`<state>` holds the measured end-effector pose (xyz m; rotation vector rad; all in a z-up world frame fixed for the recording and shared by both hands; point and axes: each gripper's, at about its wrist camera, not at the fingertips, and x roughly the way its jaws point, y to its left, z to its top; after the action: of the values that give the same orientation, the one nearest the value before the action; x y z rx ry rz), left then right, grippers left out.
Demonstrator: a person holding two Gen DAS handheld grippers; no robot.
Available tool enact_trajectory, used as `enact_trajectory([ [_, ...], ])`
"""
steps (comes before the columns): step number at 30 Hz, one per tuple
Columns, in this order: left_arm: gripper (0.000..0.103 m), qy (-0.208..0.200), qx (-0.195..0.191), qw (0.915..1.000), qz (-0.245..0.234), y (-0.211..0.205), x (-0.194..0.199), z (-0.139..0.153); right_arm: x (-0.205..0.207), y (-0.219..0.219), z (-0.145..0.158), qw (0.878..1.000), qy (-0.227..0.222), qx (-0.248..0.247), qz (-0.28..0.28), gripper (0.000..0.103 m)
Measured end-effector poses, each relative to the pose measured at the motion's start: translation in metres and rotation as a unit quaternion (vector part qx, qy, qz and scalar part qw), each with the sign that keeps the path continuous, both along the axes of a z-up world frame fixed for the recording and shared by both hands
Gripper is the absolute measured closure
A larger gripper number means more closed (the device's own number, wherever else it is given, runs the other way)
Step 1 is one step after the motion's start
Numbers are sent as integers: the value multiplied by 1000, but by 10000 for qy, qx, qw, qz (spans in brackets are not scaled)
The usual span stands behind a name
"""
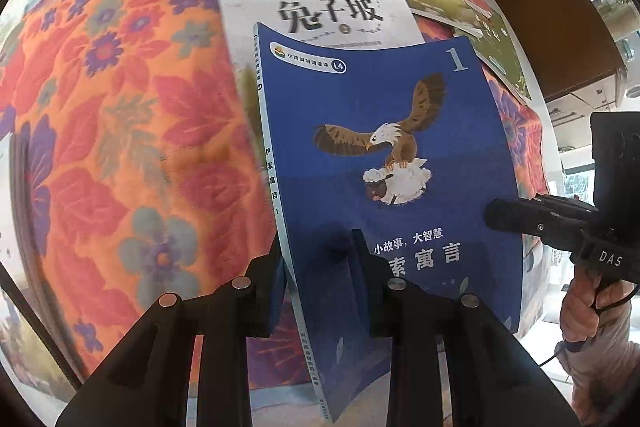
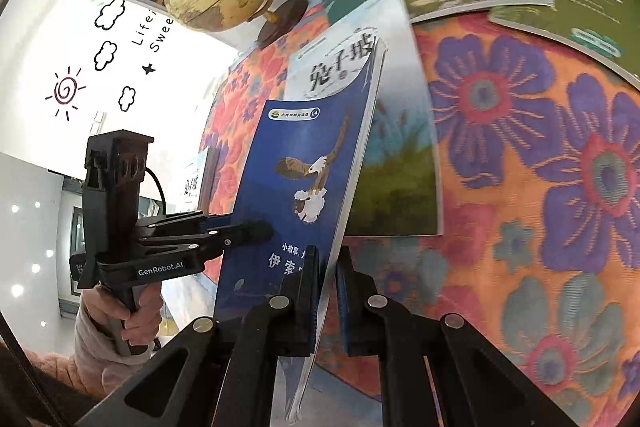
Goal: Organize books
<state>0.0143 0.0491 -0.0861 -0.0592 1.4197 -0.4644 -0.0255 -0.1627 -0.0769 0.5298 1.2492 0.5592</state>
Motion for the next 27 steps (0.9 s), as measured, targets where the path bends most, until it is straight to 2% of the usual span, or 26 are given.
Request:
enact_trajectory([
  [13, 77, -358, -90, 9990, 254, 40, 3, 22, 8, 59, 25, 9997, -132, -125, 144, 95],
  [22, 77, -597, -155, 9969, 487, 91, 1, 40, 18, 110, 41, 9993, -161, -153, 316, 95],
  [27, 77, -685, -200, 9941, 813, 131, -4, 44, 26, 150, 47, 9981, -180, -185, 566, 95],
])
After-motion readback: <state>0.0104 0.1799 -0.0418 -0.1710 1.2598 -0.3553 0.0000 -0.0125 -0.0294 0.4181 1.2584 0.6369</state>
